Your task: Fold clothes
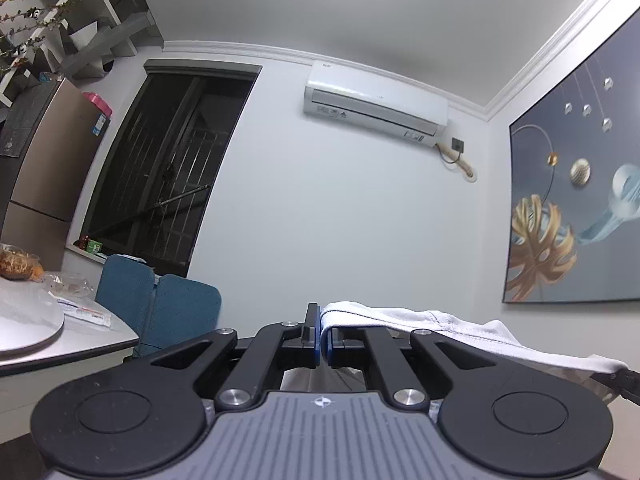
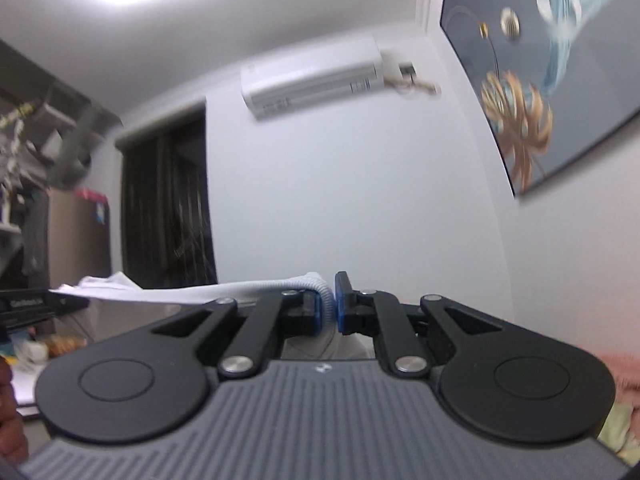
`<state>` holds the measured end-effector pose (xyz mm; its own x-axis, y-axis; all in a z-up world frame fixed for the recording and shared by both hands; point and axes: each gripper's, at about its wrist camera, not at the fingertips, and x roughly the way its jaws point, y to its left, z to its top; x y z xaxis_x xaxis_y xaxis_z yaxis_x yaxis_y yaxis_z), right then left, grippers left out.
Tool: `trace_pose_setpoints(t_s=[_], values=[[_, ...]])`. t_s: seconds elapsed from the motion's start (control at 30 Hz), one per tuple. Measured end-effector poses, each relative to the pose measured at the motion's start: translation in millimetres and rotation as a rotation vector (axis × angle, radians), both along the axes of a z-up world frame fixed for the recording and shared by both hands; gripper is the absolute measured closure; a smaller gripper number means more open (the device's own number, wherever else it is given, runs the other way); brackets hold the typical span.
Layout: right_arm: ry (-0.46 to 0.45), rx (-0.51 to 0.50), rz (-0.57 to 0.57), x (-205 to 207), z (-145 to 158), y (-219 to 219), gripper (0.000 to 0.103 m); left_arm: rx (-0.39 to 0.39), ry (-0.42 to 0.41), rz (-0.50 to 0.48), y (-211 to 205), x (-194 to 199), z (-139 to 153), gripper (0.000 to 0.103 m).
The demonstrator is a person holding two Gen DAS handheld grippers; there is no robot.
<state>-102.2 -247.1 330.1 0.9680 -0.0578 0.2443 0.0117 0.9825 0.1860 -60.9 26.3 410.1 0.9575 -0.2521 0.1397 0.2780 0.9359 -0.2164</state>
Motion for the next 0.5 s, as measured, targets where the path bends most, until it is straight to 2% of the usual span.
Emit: trace_pose_setpoints(t_s=[0.13, 0.27, 0.37, 0.5], values=[[-0.038, -0.005, 0.028, -43.1, 39.0, -4.7, 0.093, -0.019, 0.009, -0.021, 2.8, -40.5, 45.4, 0.1], [-0.038, 0.005, 0.053, -60.3, 60.5, -13.6, 0.093, -0.022, 0.023, -0.027, 6.9, -73.7, 71.2, 0.1], [0.003, 0.007, 0.065, -47.5, 64.4, -20.2, 0.093, -0.006, 0.058, -0.013, 2.5, -70.0, 74.3, 0.1], [0.087, 0.013, 0.065, -8.0, 54.1, -27.6, 0.093, 0.034, 0.084, 0.017, -8.3, -27.7, 54.9, 0.099]])
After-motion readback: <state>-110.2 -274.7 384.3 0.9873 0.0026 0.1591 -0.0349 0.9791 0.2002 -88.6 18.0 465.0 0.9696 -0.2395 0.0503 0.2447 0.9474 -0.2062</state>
